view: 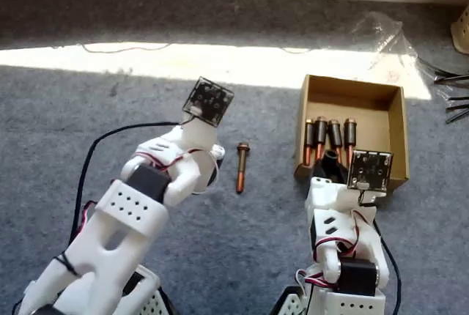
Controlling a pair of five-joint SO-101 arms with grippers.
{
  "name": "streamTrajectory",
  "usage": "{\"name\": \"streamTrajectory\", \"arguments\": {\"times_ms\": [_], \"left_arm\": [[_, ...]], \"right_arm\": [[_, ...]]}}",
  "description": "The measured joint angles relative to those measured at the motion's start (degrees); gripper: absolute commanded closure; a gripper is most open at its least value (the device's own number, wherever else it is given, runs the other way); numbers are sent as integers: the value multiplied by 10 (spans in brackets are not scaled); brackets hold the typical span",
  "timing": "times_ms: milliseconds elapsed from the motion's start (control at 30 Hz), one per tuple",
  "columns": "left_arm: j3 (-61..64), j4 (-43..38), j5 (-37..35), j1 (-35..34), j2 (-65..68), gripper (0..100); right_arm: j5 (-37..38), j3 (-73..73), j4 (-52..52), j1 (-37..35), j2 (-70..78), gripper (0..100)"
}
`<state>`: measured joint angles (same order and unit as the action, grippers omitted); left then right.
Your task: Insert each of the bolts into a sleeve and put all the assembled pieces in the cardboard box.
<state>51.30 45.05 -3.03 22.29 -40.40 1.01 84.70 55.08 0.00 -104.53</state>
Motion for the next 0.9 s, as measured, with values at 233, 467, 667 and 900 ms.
{"name": "streamTrajectory", "arguments": {"times_ms": [233, 467, 667, 900], "left_arm": [[-102, 0, -4, 47, 166, 979], [-215, 0, -108, 45, 348, 979], [-288, 21, -109, 47, 439, 979], [-347, 62, -109, 46, 475, 979]], "right_arm": [[0, 0, 0, 0, 0, 995], [0, 17, -1, 0, 0, 995], [0, 17, -1, -1, 0, 995], [0, 17, -1, -1, 0, 995]]}}
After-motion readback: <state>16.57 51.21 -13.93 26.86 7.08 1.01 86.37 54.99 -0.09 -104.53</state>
